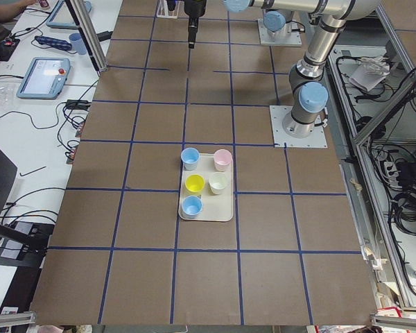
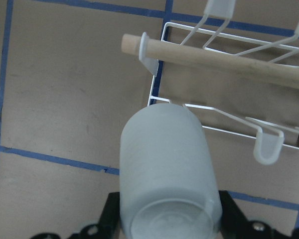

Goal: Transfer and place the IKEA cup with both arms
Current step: 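Lift the white cup off the peg with the right gripper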

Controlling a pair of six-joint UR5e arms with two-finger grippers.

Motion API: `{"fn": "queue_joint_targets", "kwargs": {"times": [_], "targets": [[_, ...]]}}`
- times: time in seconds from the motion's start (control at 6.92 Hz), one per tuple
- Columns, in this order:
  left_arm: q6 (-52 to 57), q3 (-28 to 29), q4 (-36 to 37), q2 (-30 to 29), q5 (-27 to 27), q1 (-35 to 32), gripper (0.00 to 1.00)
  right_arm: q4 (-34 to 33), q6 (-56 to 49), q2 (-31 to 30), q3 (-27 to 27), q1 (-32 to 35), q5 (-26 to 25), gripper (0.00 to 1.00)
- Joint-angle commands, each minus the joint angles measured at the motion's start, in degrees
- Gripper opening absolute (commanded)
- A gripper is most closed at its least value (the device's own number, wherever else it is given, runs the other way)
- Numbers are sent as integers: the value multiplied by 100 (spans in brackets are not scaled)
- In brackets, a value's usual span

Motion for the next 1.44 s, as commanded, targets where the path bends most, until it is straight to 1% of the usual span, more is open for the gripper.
{"fn": "queue_joint_targets", "kwargs": {"times": [0.0, 0.29, 0.43, 0.58, 0.72, 0.87, 1.01, 1.16, 1.3], "targets": [[0, 7, 0, -6, -1, 12, 100, 630, 27, -594, -36, -18, -314, 46], [0, -2, 0, 3, -62, 12, 100, 1463, 80, -1148, -316, -9, -570, 46], [0, -28, -9, 11, -271, 12, 100, 1876, 106, -1333, -501, -9, -727, 46], [0, -37, -9, 20, -300, 12, 100, 2394, 185, -1570, -668, -9, -799, 46], [0, -81, -17, 29, -439, 20, 100, 2686, 185, -1746, -765, -26, -808, 47], [9, -133, -52, 73, -693, 21, 100, 2985, 177, -1896, -792, -35, -791, 47], [9, -143, -79, 90, -922, 73, 100, 3240, 185, -1941, -775, -9, -669, 47], [9, -134, -253, 108, -1385, 195, 100, 3643, 177, -1915, -801, 0, -50, 46], [61, -151, -377, 108, -2068, 483, 100, 4126, 203, -1933, -810, 0, 304, 47]]}}
